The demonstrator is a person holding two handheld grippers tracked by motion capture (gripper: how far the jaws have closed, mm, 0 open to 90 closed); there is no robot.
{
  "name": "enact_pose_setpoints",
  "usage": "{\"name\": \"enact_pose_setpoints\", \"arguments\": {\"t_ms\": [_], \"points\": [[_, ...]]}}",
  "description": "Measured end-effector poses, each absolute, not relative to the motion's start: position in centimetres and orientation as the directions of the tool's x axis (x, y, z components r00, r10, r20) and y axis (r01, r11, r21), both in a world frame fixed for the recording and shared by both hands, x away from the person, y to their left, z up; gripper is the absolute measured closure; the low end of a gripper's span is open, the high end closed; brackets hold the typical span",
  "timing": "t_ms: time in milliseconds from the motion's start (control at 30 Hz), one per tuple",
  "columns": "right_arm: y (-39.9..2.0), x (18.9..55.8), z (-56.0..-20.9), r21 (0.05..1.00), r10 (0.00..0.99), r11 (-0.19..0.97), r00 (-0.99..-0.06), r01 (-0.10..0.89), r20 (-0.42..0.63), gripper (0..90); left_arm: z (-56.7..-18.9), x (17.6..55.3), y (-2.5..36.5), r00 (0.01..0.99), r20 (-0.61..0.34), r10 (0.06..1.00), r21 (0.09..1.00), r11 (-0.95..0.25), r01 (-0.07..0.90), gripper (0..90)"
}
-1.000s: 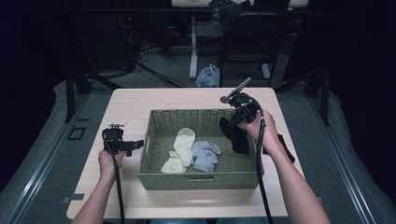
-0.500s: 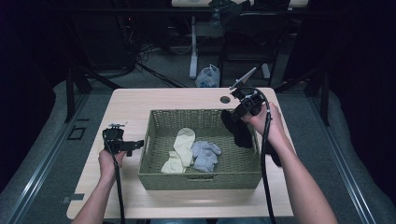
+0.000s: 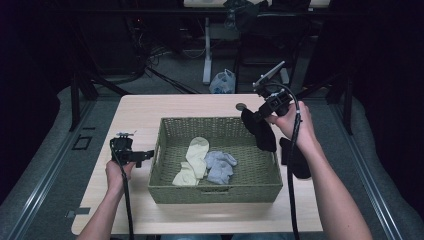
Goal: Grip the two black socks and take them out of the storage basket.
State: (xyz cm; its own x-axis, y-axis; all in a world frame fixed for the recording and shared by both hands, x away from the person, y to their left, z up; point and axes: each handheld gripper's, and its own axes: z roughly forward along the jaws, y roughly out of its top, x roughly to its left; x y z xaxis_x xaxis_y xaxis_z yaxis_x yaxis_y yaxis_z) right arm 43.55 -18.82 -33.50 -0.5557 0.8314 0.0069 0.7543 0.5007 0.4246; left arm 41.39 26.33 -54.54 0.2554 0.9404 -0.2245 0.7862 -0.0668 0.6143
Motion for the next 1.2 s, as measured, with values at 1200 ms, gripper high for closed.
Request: {"name": "enact_pose_setpoints", "arguments": {"t_ms": [1200], "points": [[-32.0, 42.0, -35.3, 0.434, 0.949, 0.276, -0.314, 0.858, 0.015, 80.7, -54.5, 41.4, 26.2, 0.259, -0.217, 0.941, 0.612, -0.075, 0.787, 1.1]]}}
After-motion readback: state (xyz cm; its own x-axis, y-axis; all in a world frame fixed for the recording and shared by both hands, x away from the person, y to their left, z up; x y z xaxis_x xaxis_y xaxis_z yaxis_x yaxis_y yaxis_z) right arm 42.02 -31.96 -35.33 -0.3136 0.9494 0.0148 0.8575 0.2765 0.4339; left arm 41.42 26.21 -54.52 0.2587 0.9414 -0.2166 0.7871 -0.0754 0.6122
